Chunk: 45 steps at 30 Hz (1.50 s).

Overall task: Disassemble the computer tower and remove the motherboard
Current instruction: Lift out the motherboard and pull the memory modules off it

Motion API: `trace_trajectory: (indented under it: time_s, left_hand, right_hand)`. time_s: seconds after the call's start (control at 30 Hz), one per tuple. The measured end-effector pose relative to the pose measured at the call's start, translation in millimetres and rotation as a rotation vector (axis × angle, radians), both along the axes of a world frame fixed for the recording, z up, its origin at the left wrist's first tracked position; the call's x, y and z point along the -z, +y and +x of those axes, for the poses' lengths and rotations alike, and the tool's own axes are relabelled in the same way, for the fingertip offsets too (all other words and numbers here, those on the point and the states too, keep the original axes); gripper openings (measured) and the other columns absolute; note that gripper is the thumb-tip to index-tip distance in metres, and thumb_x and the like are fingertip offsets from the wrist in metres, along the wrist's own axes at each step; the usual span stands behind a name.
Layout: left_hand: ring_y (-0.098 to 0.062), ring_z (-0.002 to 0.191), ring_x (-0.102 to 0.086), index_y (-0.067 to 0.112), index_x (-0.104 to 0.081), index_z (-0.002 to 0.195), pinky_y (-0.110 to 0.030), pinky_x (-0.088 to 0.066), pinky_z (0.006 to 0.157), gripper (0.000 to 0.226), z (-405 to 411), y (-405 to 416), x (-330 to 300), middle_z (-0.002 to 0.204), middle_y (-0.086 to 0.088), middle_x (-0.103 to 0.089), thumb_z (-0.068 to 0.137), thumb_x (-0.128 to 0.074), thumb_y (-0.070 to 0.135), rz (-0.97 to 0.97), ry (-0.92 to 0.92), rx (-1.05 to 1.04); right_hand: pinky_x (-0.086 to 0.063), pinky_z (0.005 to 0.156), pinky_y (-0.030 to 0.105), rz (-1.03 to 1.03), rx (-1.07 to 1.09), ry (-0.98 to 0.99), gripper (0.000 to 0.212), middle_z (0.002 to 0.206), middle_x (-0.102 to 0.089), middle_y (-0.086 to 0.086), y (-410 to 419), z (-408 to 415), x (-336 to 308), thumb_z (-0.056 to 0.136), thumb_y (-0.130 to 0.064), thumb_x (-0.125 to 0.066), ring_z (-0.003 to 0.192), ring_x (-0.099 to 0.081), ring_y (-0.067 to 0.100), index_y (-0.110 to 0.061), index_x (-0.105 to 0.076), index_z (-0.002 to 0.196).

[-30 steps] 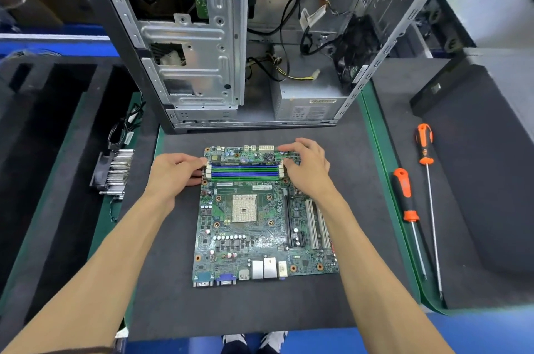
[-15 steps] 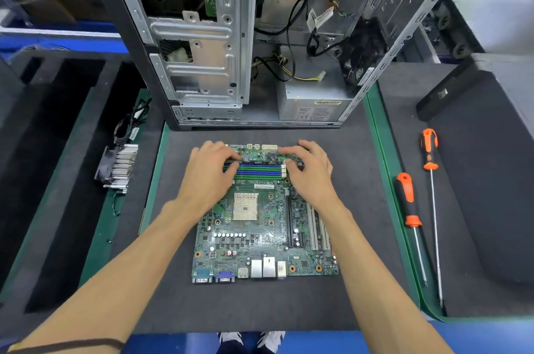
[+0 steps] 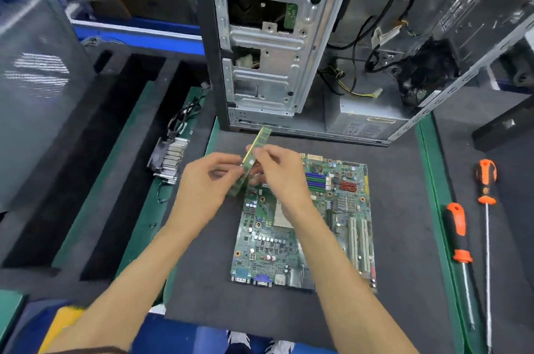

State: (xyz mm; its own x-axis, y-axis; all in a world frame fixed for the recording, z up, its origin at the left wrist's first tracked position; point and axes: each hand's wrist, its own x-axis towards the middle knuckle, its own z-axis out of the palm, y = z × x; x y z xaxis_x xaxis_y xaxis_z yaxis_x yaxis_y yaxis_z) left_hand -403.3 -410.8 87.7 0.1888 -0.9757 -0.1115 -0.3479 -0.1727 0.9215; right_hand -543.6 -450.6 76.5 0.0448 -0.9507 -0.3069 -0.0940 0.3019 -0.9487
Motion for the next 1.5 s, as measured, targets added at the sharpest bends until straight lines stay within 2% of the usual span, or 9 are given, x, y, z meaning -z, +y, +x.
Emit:
trace_trajectory:
  time_s: [0.1, 0.33, 0.5, 0.67, 0.8, 1.07, 1.13, 1.27, 1.5]
  left_hand:
    - [-0.004, 0.080, -0.070, 0.017, -0.077, 0.095, -0.012, -0.049, 0.068, 0.016, 36, -2, 12, 0.086, 0.001, -0.077, 0.084, -0.074, 0.006, 0.178, 0.154, -0.093]
    - [-0.015, 0.069, -0.070, 0.021, -0.075, 0.085, -0.034, -0.059, 0.075, 0.011, 76, -21, 42, 0.076, 0.000, -0.074, 0.083, -0.075, 0.010, 0.211, 0.036, -0.309]
    - [-0.018, 0.067, -0.070, 0.013, -0.075, 0.086, -0.039, -0.059, 0.076, 0.005, 77, -42, 55, 0.068, 0.001, -0.071, 0.082, -0.076, 0.010, 0.233, -0.171, -0.207]
    - [0.001, 0.064, -0.060, 0.018, -0.072, 0.083, -0.015, -0.041, 0.058, 0.006, 79, -49, 58, 0.063, 0.014, -0.064, 0.080, -0.077, 0.015, 0.205, -0.376, -0.168]
    - [-0.003, 0.068, -0.058, 0.020, -0.070, 0.090, -0.023, -0.041, 0.064, 0.010, 81, -49, 56, 0.067, 0.013, -0.063, 0.082, -0.076, 0.019, 0.195, -0.462, -0.138]
    - [-0.022, 0.069, -0.066, 0.020, -0.058, 0.073, -0.030, -0.048, 0.063, 0.025, 41, -36, 45, 0.064, 0.006, -0.063, 0.093, -0.061, 0.036, 0.233, -0.478, 0.041]
    - [-0.025, 0.059, -0.069, 0.016, -0.059, 0.077, -0.038, -0.059, 0.063, 0.032, 19, -32, 39, 0.066, -0.003, -0.069, 0.093, -0.060, 0.044, 0.377, -0.417, 0.171]
    - [-0.021, 0.056, -0.071, 0.009, -0.054, 0.100, -0.040, -0.061, 0.053, 0.048, -9, -19, 34, 0.083, -0.013, -0.070, 0.086, -0.068, 0.053, 0.580, -0.293, 0.289]
    - [-0.019, 0.081, -0.066, 0.022, -0.042, 0.114, -0.030, -0.059, 0.054, 0.067, -17, 3, 39, 0.103, -0.001, -0.053, 0.069, -0.085, 0.049, 0.636, -0.267, 0.312]
  right_hand:
    - [-0.059, 0.057, 0.024, 0.032, -0.098, -0.014, 0.021, 0.071, -0.065, 0.008, -2, 32, 10, 0.102, -0.009, -0.057, 0.054, -0.061, 0.009, 0.005, -0.071, 0.108]
    - [-0.062, 0.070, 0.029, 0.064, -0.159, 0.071, 0.028, 0.082, -0.072, -0.001, -18, 68, 21, 0.099, -0.004, -0.054, 0.071, -0.070, 0.013, -0.001, -0.068, 0.123]
    - [-0.059, 0.064, 0.022, 0.056, -0.136, 0.103, 0.025, 0.080, -0.071, 0.002, -21, 54, 20, 0.100, -0.002, -0.051, 0.064, -0.067, 0.007, -0.008, -0.072, 0.112]
    - [-0.056, 0.059, 0.022, 0.004, -0.113, 0.124, 0.027, 0.075, -0.069, 0.000, -22, 39, 10, 0.100, -0.002, -0.050, 0.061, -0.065, 0.007, -0.015, -0.073, 0.100]
    - [-0.053, 0.058, 0.021, -0.026, -0.096, 0.149, 0.031, 0.073, -0.071, -0.005, -19, 26, 2, 0.099, -0.004, -0.051, 0.062, -0.065, 0.005, -0.025, -0.073, 0.092]
    - [-0.046, 0.058, 0.028, -0.083, 0.209, 0.535, 0.014, 0.078, -0.065, -0.009, 2, -53, 6, 0.100, -0.022, -0.057, 0.066, -0.061, 0.006, -0.024, -0.063, 0.113]
    - [-0.043, 0.061, 0.029, -0.063, 0.263, 0.668, 0.021, 0.088, -0.067, -0.007, 9, -78, 5, 0.099, -0.027, -0.058, 0.076, -0.062, 0.010, -0.020, -0.060, 0.119]
    - [-0.046, 0.100, 0.045, 0.260, 0.118, 0.899, 0.053, 0.135, -0.052, 0.014, 26, -125, 2, 0.098, -0.044, -0.058, 0.128, -0.048, 0.033, -0.012, -0.049, 0.138]
    - [-0.039, 0.102, 0.045, 0.296, 0.108, 0.927, 0.066, 0.143, -0.041, 0.017, 49, -152, -9, 0.097, -0.051, -0.057, 0.135, -0.036, 0.038, -0.006, -0.042, 0.143]
